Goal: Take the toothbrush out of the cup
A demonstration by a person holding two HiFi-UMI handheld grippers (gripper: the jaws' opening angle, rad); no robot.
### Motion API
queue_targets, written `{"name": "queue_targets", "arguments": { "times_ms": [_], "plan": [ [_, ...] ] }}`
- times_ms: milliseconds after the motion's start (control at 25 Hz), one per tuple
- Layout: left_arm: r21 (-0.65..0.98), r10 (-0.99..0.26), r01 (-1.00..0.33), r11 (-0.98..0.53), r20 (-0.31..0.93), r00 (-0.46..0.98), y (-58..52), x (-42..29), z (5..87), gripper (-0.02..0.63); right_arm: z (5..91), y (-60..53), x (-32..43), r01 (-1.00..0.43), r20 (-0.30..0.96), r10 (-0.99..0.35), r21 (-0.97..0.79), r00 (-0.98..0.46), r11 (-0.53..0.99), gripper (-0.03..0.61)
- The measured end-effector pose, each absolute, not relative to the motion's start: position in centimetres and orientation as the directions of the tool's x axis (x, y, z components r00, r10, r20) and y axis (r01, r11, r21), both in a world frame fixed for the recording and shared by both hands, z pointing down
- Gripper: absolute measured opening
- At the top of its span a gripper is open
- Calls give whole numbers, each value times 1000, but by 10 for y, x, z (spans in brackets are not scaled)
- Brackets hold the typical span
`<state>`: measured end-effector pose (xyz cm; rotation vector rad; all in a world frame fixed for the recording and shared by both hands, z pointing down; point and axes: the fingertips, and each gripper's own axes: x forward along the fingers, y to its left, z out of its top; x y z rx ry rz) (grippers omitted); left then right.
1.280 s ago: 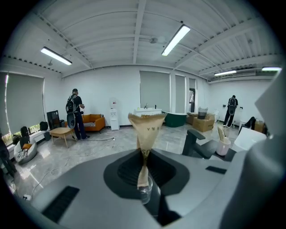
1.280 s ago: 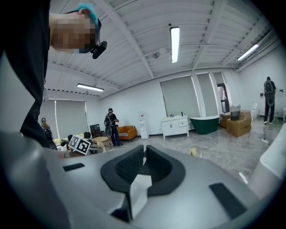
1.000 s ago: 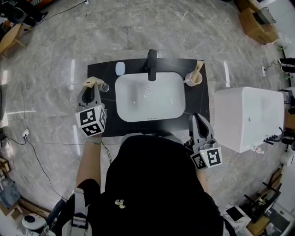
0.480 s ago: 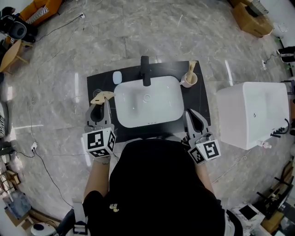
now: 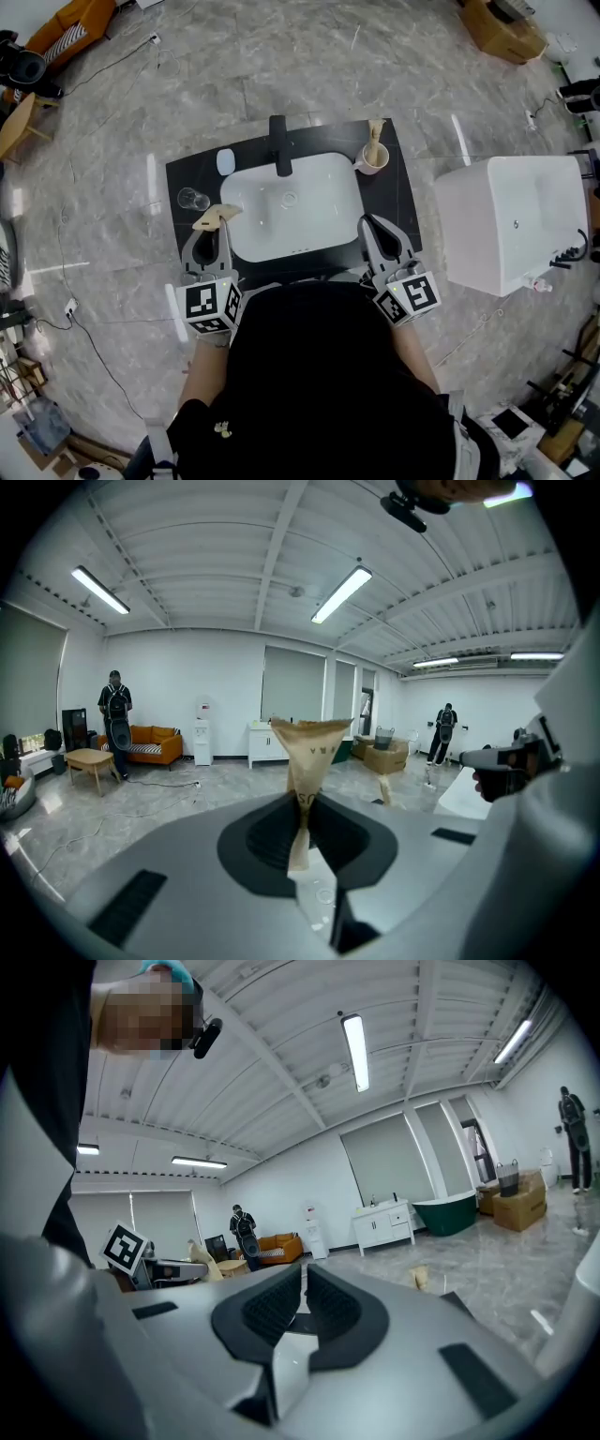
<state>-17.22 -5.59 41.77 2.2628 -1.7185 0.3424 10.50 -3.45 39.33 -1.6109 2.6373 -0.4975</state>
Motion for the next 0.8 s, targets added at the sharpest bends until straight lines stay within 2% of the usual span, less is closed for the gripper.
{"name": "queue_targets", "arguments": {
  "times_ms": [440,800],
  "plan": [
    [80,-889,-972,-223,392,236,-39,-158,427,44,412,-46,123,-856,174,-855,-282,-489,432,40],
    [60,-890,-987,-147,428,158,-19,-159,429,44,428,-88,160,-859,208,-841,-239,-500,452,40]
  ]
}}
